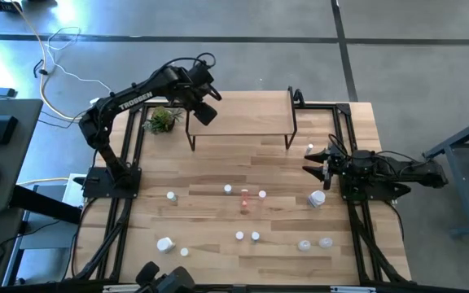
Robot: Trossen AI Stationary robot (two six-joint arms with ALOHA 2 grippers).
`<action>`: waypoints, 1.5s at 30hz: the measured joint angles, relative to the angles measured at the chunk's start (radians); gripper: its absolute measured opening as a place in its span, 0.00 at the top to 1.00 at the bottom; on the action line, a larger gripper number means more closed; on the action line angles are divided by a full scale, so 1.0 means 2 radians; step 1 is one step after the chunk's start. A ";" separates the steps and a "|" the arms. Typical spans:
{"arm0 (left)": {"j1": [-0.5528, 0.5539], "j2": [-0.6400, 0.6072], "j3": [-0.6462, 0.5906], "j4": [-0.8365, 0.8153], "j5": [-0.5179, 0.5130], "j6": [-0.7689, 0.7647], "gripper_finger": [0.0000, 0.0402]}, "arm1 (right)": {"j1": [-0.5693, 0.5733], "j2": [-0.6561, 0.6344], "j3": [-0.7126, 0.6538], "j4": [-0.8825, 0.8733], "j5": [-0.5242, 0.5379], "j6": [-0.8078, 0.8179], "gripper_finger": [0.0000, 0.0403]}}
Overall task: Pick and place medicine bottles onto shelf by color
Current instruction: Put the transparent pill bottle on the shelf, then put the right pink pill bottle on the shelf
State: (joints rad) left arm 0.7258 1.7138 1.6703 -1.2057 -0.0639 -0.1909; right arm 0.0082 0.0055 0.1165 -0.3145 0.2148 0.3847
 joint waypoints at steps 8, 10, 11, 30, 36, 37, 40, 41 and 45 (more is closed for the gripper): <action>0.000 0.000 0.000 0.000 0.000 0.001 0.56 | 0.000 0.000 0.000 0.002 -0.043 0.017 0.42; 0.000 0.000 0.000 0.000 0.000 0.000 0.51 | 0.000 0.000 0.000 0.005 -0.043 0.038 0.42; 0.000 0.000 0.000 0.000 0.000 0.000 0.49 | 0.000 0.000 0.000 0.008 -0.043 0.049 0.42; 0.000 0.000 0.040 -0.003 0.008 0.005 0.37 | 0.000 0.000 0.000 0.071 -0.016 0.132 0.42; 0.000 0.000 0.073 -0.004 0.008 0.020 0.37 | 0.000 0.000 0.000 0.111 -0.007 0.131 0.42; -0.001 0.000 0.080 -0.006 0.008 0.023 0.37 | 0.000 0.000 0.000 0.118 -0.003 0.128 0.42; -0.007 0.000 0.101 -0.013 0.007 0.038 0.37 | 0.000 0.000 0.000 0.144 0.011 0.108 0.42; -0.011 -0.002 0.106 -0.013 0.008 0.044 0.37 | 0.000 0.000 0.000 0.153 0.016 0.102 0.42; -0.029 -0.023 0.115 -0.013 0.028 0.063 0.37 | -0.001 0.001 0.010 0.173 0.036 0.088 0.42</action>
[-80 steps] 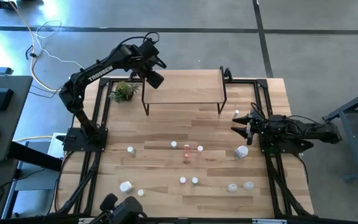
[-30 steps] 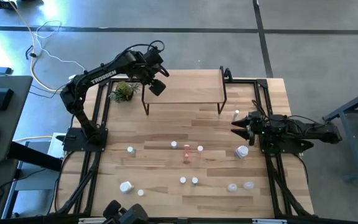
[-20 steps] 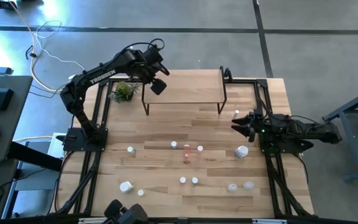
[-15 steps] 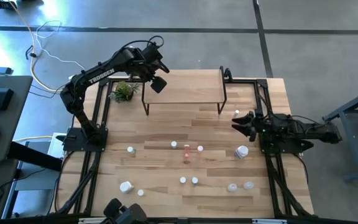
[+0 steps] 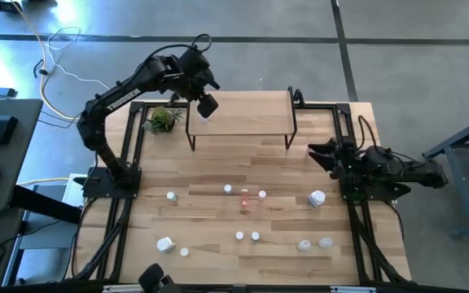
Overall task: Pick and place medicine bottles onto shelf by color
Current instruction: Put the right pink pill bottle on the shelf
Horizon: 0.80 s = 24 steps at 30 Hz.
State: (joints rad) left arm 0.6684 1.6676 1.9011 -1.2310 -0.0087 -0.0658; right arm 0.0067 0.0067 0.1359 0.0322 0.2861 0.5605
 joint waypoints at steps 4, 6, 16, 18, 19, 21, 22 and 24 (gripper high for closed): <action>-0.015 -0.028 -0.002 0.000 0.019 -0.004 0.37 | 0.000 0.013 0.040 -0.031 0.020 -0.030 0.42; -0.024 -0.043 -0.004 0.000 0.019 -0.014 0.37 | 0.000 0.025 0.067 -0.064 0.030 -0.046 0.42; -0.086 -0.111 -0.121 0.102 0.020 -0.068 0.37 | 0.000 0.118 0.202 -0.276 0.014 -0.032 0.42; -0.101 -0.122 -0.158 0.138 0.019 -0.085 0.37 | 0.000 0.140 0.217 -0.295 -0.004 -0.032 0.42; -0.107 -0.127 -0.176 0.155 0.019 -0.094 0.37 | 0.000 0.151 0.223 -0.299 -0.014 -0.032 0.42; -0.120 -0.135 -0.209 0.184 0.020 -0.107 0.37 | 0.000 0.173 0.229 -0.302 -0.035 -0.036 0.42; -0.127 -0.139 -0.224 0.202 0.020 -0.112 0.37 | 0.000 0.183 0.230 -0.302 -0.046 -0.036 0.42; -0.141 -0.145 -0.247 0.232 0.018 -0.124 0.37 | 0.000 0.204 0.230 -0.300 -0.068 -0.045 0.42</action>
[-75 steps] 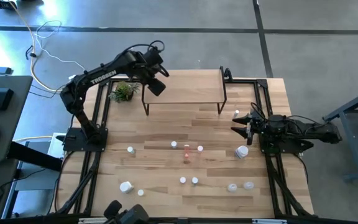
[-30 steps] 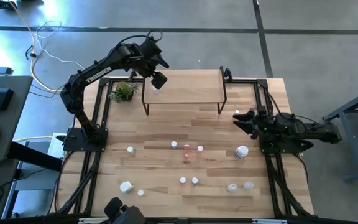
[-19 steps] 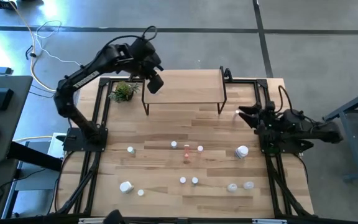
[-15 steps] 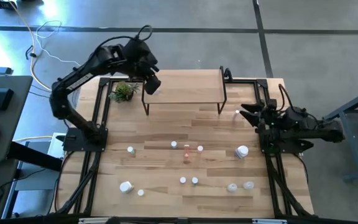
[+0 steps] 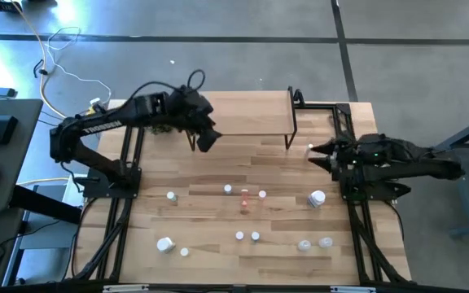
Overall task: Pick and place medicine bottles onto shelf by color
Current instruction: Put the right pink pill bottle on the shelf
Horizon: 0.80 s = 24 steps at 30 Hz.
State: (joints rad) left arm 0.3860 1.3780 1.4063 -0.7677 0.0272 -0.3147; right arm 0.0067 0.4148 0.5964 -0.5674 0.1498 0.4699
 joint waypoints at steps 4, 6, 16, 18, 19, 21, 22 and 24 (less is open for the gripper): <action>-0.027 -0.005 -0.035 0.049 -0.008 -0.014 0.37 | 0.000 0.042 0.000 0.011 -0.027 -0.016 0.42; -0.039 -0.005 -0.047 0.067 -0.013 -0.022 0.37 | 0.000 0.064 0.000 0.027 -0.034 -0.026 0.42; -0.090 -0.009 -0.093 0.098 -0.033 -0.034 0.37 | 0.000 0.164 0.000 0.138 -0.073 -0.101 0.42; -0.097 -0.012 -0.098 0.102 -0.033 -0.036 0.37 | 0.000 0.182 0.000 0.151 -0.076 -0.100 0.42; -0.100 -0.012 -0.099 0.101 -0.033 -0.038 0.37 | 0.001 0.191 0.000 0.158 -0.079 -0.099 0.42; -0.103 -0.012 -0.100 0.093 -0.033 -0.038 0.37 | 0.006 0.209 0.000 0.177 -0.080 -0.092 0.42; -0.105 -0.013 -0.100 0.095 -0.033 -0.038 0.37 | 0.009 0.217 0.000 0.186 -0.081 -0.090 0.42; -0.107 -0.014 -0.100 0.096 -0.033 -0.042 0.37 | 0.019 0.235 0.000 0.206 -0.081 -0.088 0.42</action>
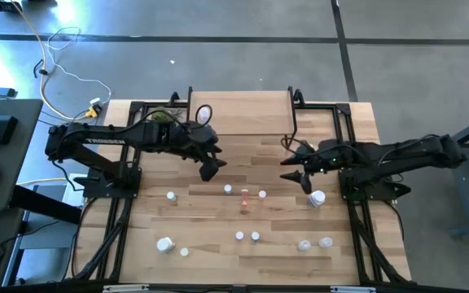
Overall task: Pick and place medicine bottles onto shelf by color
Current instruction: Put the right pink pill bottle on the shelf
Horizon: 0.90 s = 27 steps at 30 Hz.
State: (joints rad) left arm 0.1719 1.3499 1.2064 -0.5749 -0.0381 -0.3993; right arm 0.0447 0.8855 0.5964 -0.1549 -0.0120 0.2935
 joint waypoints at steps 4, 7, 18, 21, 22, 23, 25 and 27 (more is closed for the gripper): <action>-0.006 0.000 0.000 -0.001 0.000 -0.005 0.37 | 0.020 0.035 0.000 0.027 0.000 0.001 0.42; -0.010 0.000 0.000 -0.001 0.000 -0.005 0.37 | 0.035 0.061 0.000 0.039 0.007 0.010 0.42; -0.013 0.001 0.000 -0.002 0.000 -0.005 0.37 | 0.082 0.166 0.029 0.066 0.049 0.010 0.42; -0.013 0.001 0.000 -0.002 0.000 -0.005 0.37 | 0.087 0.200 0.041 0.066 0.057 -0.003 0.42; -0.013 0.001 0.000 -0.002 0.000 -0.005 0.37 | 0.087 0.211 0.043 0.065 0.057 -0.004 0.42; -0.013 0.001 0.000 -0.002 0.000 -0.005 0.37 | 0.087 0.222 0.045 0.065 0.057 -0.006 0.42; -0.013 0.001 0.000 -0.002 0.000 -0.005 0.37 | 0.087 0.243 0.046 0.065 0.058 -0.007 0.42; -0.013 0.001 0.000 -0.002 0.000 -0.004 0.37 | 0.087 0.261 0.046 0.066 0.058 -0.007 0.42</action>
State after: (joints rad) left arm 0.1467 1.3510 1.2064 -0.5781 -0.0380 -0.4081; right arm 0.2184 1.4082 0.6888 -0.0223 0.1036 0.2794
